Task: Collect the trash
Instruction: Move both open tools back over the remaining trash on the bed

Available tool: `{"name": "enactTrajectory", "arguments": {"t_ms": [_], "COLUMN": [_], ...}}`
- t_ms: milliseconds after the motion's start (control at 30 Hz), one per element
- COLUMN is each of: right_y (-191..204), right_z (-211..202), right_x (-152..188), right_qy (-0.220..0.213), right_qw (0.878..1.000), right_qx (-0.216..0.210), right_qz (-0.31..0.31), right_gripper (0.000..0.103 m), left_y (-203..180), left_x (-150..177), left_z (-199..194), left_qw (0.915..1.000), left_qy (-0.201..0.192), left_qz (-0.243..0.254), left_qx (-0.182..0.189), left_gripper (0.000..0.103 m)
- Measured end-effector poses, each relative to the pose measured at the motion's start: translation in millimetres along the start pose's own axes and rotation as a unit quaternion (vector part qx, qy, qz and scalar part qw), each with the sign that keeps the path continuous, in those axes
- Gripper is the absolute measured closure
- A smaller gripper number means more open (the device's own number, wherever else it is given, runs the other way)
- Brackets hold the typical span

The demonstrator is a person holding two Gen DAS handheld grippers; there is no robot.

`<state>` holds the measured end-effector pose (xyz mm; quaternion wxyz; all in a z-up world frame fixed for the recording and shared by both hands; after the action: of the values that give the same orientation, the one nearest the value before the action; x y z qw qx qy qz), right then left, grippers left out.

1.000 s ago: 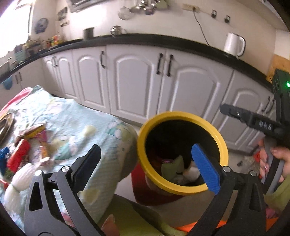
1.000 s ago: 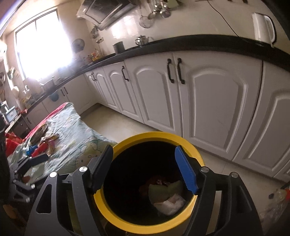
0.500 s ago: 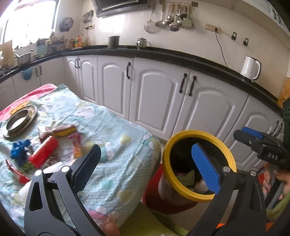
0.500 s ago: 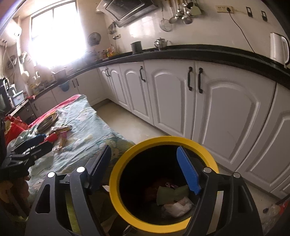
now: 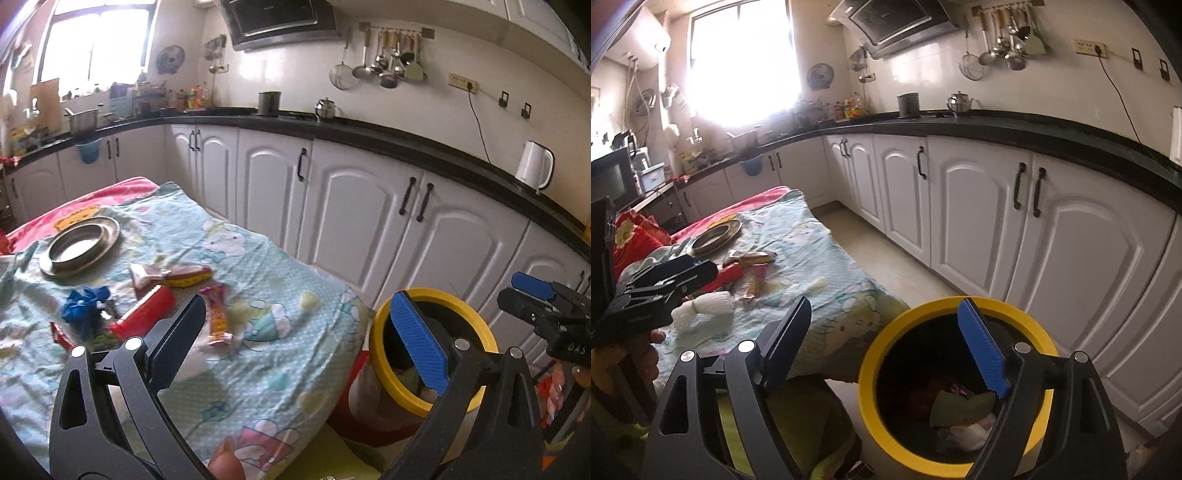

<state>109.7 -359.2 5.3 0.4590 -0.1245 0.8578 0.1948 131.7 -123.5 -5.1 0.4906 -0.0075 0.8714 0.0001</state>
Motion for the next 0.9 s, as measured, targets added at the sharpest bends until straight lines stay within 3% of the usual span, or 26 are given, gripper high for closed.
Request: {"name": "enactTrajectory", "arguments": {"t_ms": [900], "right_y": [108.5], "right_z": [42.7], "right_x": [-27.8], "right_qy": [0.022], "right_qw": [0.993], "right_qx": [-0.095], "right_qz": [-0.071], "right_gripper": [0.021], "left_y": [75.1], "left_x": [-10.4], "left_z": [-26.5], "left_qw": [0.9934], "left_qy": [-0.059], "left_qz": [-0.052], "left_qx": [-0.084], "left_gripper": [0.011]}}
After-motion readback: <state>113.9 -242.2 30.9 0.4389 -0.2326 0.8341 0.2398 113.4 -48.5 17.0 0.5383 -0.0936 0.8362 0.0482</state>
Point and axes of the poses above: each gripper's, at about its wrist camera, not at the fingertips, and z roughly the way its jaws point, y to its left, x to its underside, the point moved 1 cm from there along z, roughly the way its jaws point, and after that the axes turned 12 degrees about -x, right-handed, at the moved point
